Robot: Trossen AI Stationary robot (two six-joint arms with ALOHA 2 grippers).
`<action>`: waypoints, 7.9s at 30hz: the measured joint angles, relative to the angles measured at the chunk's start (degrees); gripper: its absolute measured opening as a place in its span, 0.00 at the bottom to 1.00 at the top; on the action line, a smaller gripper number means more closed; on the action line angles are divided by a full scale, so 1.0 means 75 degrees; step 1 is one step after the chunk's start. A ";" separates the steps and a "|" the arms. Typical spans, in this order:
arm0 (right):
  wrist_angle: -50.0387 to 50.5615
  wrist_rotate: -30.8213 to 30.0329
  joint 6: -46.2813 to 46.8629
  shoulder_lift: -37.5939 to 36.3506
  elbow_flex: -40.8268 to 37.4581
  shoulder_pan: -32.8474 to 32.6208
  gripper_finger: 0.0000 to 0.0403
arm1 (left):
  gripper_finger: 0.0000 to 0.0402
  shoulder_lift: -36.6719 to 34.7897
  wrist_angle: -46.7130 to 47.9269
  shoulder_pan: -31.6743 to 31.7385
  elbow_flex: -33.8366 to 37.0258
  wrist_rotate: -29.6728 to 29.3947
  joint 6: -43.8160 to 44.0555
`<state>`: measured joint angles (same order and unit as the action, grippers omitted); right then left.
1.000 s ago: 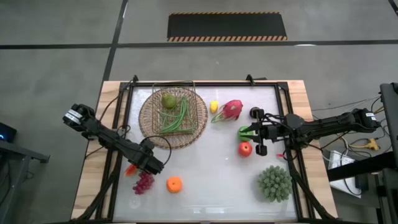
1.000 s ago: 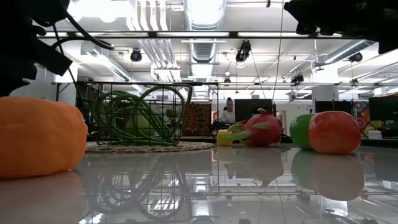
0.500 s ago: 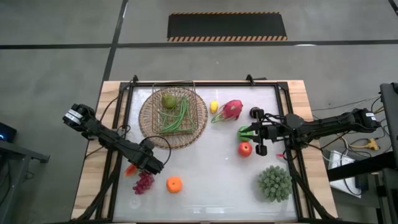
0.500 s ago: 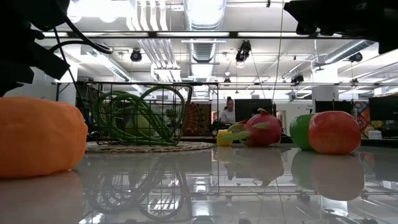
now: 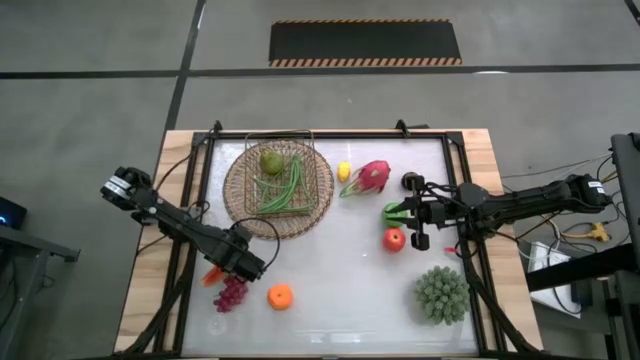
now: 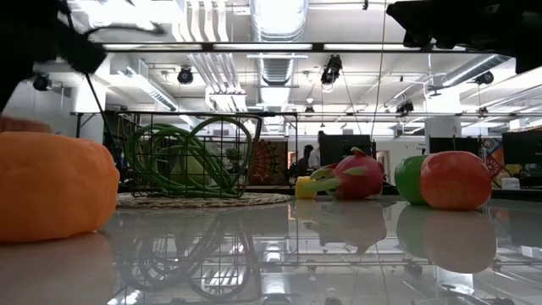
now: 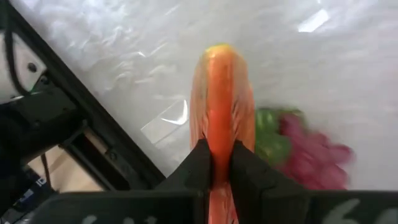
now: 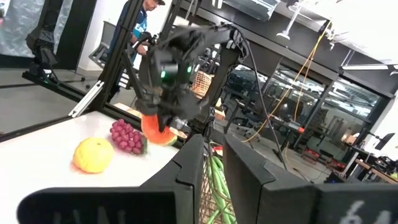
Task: Build produce basket
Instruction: Put the red watermelon into the wire basket, then put the pink dragon fruit into the wire basket
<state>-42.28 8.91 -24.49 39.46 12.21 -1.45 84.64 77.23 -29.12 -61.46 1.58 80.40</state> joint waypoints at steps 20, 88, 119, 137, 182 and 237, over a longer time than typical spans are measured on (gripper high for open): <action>0.0076 0.0003 0.0050 0.0000 0.0041 0.0000 0.13 | 0.05 0.1620 0.0970 0.0943 -0.5603 -0.1500 -0.5193; 0.0372 0.0004 0.0061 -0.0006 0.0052 0.0000 0.13 | 0.08 0.2060 -0.2724 0.6790 -0.2048 -0.2189 -1.3175; 0.0382 0.0003 0.0122 -0.0006 0.0055 0.0000 0.13 | 0.33 0.1104 -0.2914 0.6029 -0.2811 -0.2247 -1.2787; 0.0857 -0.1149 0.0805 0.0012 0.0064 -0.0003 0.13 | 0.33 -0.0559 -0.7232 0.2779 -0.0829 -0.2245 -1.2939; 1.1562 -0.2912 -0.0291 0.7380 0.8437 0.2115 0.69 | 0.33 -0.4029 -1.5426 0.2637 0.4215 -0.2538 -1.6978; 1.2438 -0.2565 -0.0374 0.8229 0.8906 0.2664 0.03 | 0.33 -0.3722 -1.5931 0.2634 0.4287 -0.2503 -1.5474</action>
<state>51.01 -10.33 -27.29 101.18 79.00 18.52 56.72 -42.25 -9.37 -29.30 -17.19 -35.65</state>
